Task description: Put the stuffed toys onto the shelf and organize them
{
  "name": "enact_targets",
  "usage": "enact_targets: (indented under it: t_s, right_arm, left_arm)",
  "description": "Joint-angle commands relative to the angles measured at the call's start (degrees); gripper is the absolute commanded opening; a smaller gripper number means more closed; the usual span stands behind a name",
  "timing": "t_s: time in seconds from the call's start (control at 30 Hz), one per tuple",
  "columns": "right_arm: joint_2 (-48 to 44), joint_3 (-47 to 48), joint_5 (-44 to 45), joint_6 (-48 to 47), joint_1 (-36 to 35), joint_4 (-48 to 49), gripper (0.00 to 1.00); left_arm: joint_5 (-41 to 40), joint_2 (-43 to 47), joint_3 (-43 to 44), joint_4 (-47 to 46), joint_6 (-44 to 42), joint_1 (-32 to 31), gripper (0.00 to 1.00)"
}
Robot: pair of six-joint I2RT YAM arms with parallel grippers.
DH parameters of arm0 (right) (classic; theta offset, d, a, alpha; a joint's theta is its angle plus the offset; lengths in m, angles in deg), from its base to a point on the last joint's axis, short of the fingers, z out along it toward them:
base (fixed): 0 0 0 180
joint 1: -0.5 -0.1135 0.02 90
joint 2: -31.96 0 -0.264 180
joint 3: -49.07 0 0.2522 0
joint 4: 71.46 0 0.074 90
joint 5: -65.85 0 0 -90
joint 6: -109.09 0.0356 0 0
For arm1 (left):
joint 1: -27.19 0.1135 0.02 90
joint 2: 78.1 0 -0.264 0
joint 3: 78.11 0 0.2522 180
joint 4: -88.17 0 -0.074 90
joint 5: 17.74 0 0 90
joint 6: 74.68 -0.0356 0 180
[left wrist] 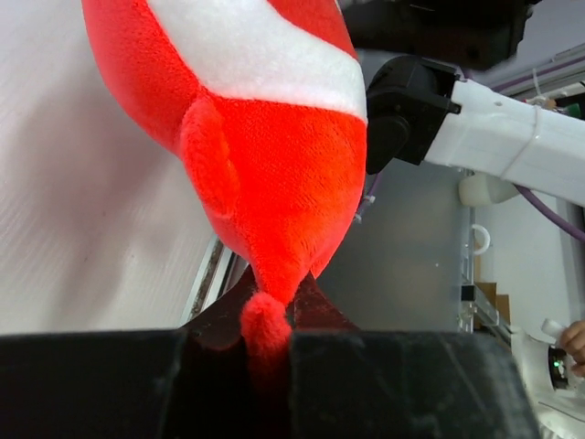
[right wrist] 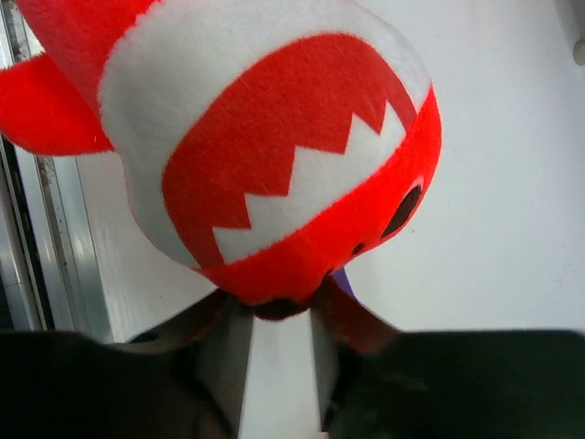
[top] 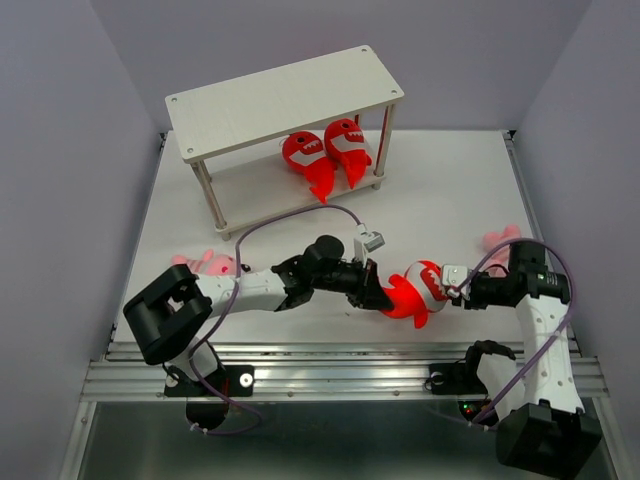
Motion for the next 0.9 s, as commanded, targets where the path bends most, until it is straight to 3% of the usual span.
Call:
enact_targets:
  t_s: [0.0,0.07,0.13,0.27,0.5,0.53,0.57,0.63,0.8,0.87]
  right_arm:
    - [2.22,1.4,-4.09,6.78,-0.2,2.59,0.69]
    - [4.5,3.6,-5.67,13.81,-0.2,4.51,0.9]
    - [5.83,5.27,-6.81,18.47,-0.2,5.49,1.0]
    - [8.73,9.4,-12.16,39.72,-0.2,11.72,1.0]
    - [16.72,11.17,-21.49,76.01,-0.2,27.1,1.0]
    - [17.43,11.69,-21.15,78.49,-0.2,28.25,1.0]
    - [18.13,11.61,-18.36,89.22,-0.81,35.39,1.0]
    - [18.84,11.78,-14.05,101.32,-1.34,40.11,1.0]
    - [25.5,16.96,-11.56,105.59,-5.55,34.77,1.0]
    - [26.4,16.36,-11.92,108.13,-6.7,37.38,1.0]
  left_arm:
    - [-4.68,5.56,-3.15,-4.38,-1.33,-0.16,0.0]
    - [-11.69,8.98,-6.84,-3.42,-1.6,-0.16,0.0]
    - [-15.56,11.7,-9.3,-2.89,-1.69,-0.16,0.0]
    - [-23.49,19.88,-15.72,-0.95,-2.74,-0.25,0.0]
    - [-37.89,27.27,-19.33,-0.59,-10.2,-4.55,0.0]
    - [-39.14,27.36,-19.24,-0.6,-11.17,-5.25,0.0]
    - [-40.37,27.19,-18.72,-0.68,-13.35,-6.74,0.0]
    - [-44.57,26.75,-17.93,-1.03,-15.65,-8.33,0.0]
    - [-51.0,23.15,-13.89,-2.88,-20.93,-11.58,0.0]
    - [-51.28,21.04,-12.05,-3.58,-21.63,-11.85,0.0]
